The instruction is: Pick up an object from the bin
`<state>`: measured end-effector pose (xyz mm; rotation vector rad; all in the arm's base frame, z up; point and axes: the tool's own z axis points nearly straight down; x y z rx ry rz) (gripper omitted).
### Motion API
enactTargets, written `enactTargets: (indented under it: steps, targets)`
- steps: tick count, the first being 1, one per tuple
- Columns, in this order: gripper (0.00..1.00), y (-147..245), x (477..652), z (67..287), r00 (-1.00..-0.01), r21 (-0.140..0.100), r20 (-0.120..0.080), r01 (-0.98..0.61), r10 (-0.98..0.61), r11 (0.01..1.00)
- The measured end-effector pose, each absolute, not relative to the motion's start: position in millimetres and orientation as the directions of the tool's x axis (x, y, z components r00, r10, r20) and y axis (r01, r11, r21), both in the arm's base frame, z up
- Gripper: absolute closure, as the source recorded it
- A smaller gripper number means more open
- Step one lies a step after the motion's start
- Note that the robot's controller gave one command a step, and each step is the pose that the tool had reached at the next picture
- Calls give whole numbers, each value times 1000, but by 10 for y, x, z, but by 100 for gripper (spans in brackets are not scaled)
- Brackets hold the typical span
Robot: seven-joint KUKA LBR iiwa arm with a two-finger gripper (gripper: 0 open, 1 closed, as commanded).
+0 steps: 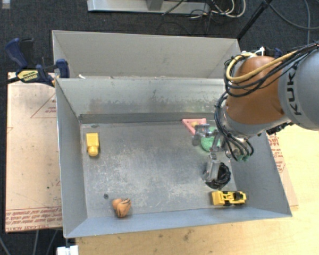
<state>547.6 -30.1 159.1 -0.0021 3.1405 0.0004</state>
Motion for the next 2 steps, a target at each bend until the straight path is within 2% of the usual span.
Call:
enactTargets:
  steps: [1, 2]
  targets:
    - [0, -483, 5310, 1435, -997, 2, -8, -72, -72, 997]
    - [0, -1259, 5160, 811, -985, 2, -5, -170, -170, 985]
